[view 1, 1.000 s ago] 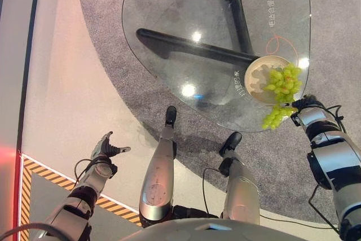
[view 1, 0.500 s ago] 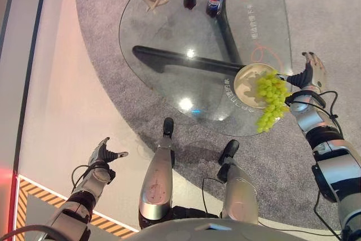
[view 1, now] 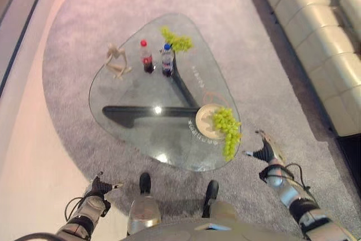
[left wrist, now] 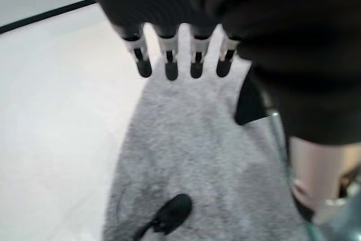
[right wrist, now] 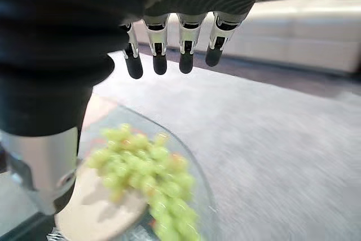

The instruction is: Pick up fruits into the plate

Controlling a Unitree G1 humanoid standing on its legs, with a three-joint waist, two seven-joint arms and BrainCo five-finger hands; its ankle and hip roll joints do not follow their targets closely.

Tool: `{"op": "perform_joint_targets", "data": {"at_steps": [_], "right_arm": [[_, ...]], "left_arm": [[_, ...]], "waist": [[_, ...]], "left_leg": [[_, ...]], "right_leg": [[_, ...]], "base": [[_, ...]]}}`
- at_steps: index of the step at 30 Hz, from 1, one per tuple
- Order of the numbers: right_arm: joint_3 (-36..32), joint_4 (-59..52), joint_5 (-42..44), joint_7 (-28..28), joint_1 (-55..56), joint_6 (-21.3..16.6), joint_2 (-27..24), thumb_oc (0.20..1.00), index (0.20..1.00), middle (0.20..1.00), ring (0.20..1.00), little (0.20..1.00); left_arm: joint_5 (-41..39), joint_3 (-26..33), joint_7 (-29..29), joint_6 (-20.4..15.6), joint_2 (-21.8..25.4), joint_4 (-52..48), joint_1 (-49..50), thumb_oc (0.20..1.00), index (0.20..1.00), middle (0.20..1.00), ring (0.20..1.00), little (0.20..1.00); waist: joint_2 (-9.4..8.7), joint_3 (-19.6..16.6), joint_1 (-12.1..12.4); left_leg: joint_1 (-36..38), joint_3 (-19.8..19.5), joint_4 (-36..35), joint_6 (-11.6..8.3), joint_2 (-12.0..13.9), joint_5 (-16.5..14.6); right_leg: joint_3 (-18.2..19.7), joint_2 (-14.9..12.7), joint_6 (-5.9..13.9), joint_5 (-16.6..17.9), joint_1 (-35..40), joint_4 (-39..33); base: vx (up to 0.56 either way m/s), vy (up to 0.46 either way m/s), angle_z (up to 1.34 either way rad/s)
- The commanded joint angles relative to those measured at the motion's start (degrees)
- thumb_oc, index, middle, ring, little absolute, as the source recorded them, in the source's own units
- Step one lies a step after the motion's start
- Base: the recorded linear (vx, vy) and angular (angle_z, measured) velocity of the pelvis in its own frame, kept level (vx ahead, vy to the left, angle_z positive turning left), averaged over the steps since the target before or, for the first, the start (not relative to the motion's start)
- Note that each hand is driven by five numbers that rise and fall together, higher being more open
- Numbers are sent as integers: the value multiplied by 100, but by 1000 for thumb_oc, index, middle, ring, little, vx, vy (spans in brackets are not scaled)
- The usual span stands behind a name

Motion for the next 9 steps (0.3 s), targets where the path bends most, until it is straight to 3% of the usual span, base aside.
{"op": "perform_joint_targets", "data": {"at_steps": [1, 9], "right_arm": [[-176, 377, 187, 415, 10, -77, 54, 1000, 1000, 1000, 1000, 1000], [-304, 1752, 1008, 1868, 270, 577, 540, 1000, 1000, 1000, 1000, 1000]], "left_arm": [[14, 235, -145, 212, -175, 645, -259, 1000, 1000, 1000, 1000, 1000], [179, 234, -390, 305, -343, 959, -197, 1000, 1000, 1000, 1000, 1000]], "waist": [[149, -146, -123], [183, -464, -238]], "left_leg": [[-32, 328, 443, 163, 50, -722], [320, 344, 429, 161, 87, -815]], "right_leg": [[69, -8, 86, -349, -141, 526], [190, -1, 82, -362, 171, 413]], "base": [[77, -2, -29], [82, -2, -17]]}}
